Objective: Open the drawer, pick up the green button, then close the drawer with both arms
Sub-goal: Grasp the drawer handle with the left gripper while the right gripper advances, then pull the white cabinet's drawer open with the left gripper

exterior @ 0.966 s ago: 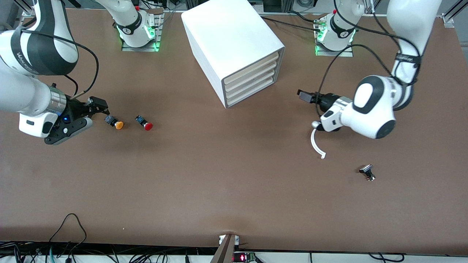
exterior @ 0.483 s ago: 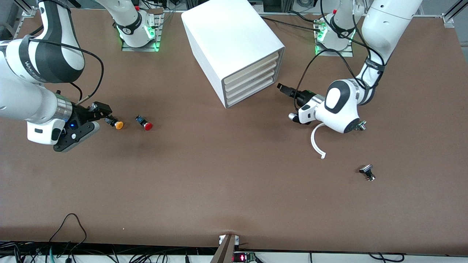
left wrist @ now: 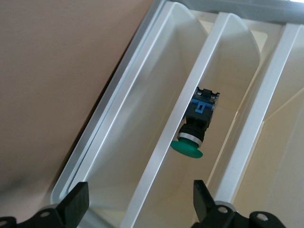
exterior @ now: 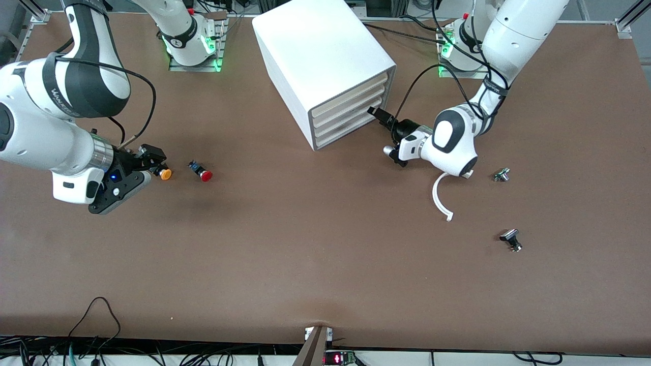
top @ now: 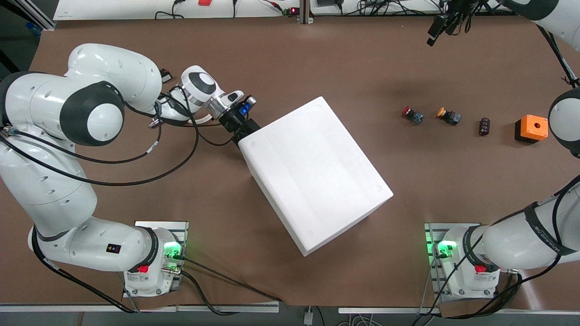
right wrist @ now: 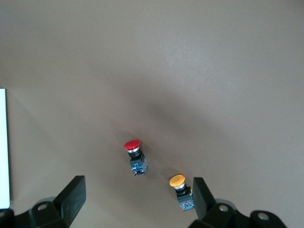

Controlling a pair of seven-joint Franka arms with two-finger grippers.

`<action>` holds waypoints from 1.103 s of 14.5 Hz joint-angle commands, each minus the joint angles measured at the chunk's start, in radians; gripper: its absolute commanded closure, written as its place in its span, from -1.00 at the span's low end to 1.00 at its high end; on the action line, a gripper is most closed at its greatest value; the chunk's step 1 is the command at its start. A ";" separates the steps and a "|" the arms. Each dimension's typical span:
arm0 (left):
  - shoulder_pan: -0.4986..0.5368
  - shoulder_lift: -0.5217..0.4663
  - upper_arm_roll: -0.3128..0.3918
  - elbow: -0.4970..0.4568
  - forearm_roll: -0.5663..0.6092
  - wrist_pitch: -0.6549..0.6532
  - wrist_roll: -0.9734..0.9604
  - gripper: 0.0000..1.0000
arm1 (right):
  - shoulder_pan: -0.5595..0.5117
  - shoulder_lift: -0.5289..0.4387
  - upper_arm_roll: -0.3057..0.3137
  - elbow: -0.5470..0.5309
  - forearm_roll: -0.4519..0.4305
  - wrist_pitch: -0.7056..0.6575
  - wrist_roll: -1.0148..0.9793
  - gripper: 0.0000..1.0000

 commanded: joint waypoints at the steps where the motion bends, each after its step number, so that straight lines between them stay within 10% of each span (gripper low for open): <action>1: -0.025 -0.004 -0.012 -0.042 -0.071 0.042 0.108 -0.92 | 0.000 0.020 -0.002 0.028 0.005 -0.002 -0.021 -1.00; 4: -0.030 -0.007 -0.038 -0.056 -0.094 0.047 0.132 -0.67 | 0.016 0.022 0.000 0.052 0.002 0.000 -0.018 -1.00; 11: -0.030 -0.007 -0.044 -0.070 -0.097 0.047 0.134 0.91 | 0.039 0.020 0.000 0.060 0.003 0.014 -0.017 -1.00; 16: -0.028 -0.005 -0.041 -0.067 -0.091 0.047 0.132 1.00 | 0.045 0.020 0.000 0.060 0.006 0.021 -0.017 -1.00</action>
